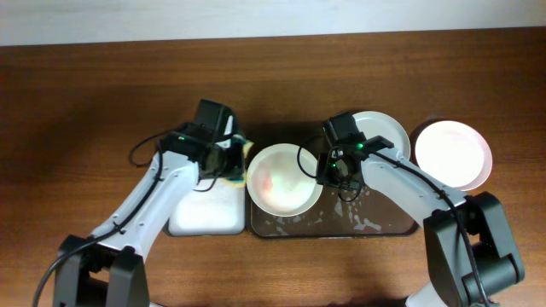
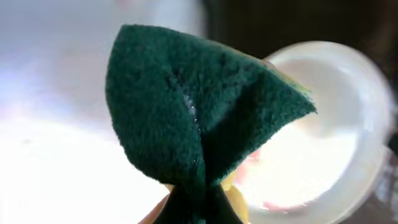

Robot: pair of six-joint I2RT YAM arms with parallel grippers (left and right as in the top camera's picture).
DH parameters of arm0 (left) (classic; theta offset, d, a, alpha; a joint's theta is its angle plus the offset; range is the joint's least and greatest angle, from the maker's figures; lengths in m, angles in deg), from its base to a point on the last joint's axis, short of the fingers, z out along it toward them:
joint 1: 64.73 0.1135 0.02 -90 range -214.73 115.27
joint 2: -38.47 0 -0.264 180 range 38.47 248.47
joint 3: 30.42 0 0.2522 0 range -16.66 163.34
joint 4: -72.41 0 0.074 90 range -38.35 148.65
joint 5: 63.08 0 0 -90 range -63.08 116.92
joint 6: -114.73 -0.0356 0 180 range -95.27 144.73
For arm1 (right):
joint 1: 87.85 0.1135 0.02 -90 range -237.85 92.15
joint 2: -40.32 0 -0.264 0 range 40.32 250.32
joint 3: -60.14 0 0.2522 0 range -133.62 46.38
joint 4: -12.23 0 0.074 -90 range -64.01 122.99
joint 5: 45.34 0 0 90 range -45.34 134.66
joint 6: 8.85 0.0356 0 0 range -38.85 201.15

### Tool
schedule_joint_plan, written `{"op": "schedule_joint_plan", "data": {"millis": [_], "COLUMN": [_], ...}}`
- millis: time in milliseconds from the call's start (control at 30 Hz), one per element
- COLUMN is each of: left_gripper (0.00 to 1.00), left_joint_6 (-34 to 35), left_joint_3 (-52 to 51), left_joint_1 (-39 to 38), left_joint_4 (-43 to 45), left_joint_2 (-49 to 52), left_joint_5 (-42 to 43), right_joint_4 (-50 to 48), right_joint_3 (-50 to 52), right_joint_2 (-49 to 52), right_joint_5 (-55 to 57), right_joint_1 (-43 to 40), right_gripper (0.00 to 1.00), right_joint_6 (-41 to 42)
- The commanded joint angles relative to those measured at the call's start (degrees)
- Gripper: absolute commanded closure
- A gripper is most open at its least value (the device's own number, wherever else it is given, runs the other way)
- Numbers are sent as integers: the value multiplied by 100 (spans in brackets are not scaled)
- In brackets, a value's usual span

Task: Clean dirty plates on tray and stack at the side
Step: 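Move the left gripper with sponge back over the white basin, then lift the pale plate with right gripper and stack it on the pink plate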

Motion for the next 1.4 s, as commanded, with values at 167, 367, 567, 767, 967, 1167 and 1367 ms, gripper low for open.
{"op": "schedule_joint_plan", "data": {"millis": [167, 367, 567, 767, 967, 1167, 1367], "left_gripper": [100, 100, 100, 100, 100, 100, 100], "left_joint_6": [348, 413, 426, 424, 424, 424, 422], "left_joint_3": [-470, -872, -1071, -1213, -1213, -1213, -1213], "left_joint_1": [146, 195, 457, 638, 638, 638, 638], "left_joint_4": [-15, 295, 442, 614, 791, 807, 826], "left_joint_2": [-120, -120, -109, -109, -109, -109, -109], "left_joint_5": [-918, -940, -979, -979, -979, -979, -979], "right_joint_4": [-271, -275, -59, 964, 1672, 1707, 1613], "right_joint_3": [0, 4, -227, -938, -1412, -1526, -1526], "right_joint_2": [420, 507, 168, -577, -863, -990, -990], "right_joint_5": [-168, -315, 24, 2087, 4162, 6658, 7346], "right_joint_1": [28, 33, 22, 33, 470, 1504, 2135], "right_gripper": [61, 96, 96, 96, 96, 96, 96], "right_joint_6": [-118, -118, -560, -1316, -1775, -1777, -1770]}}
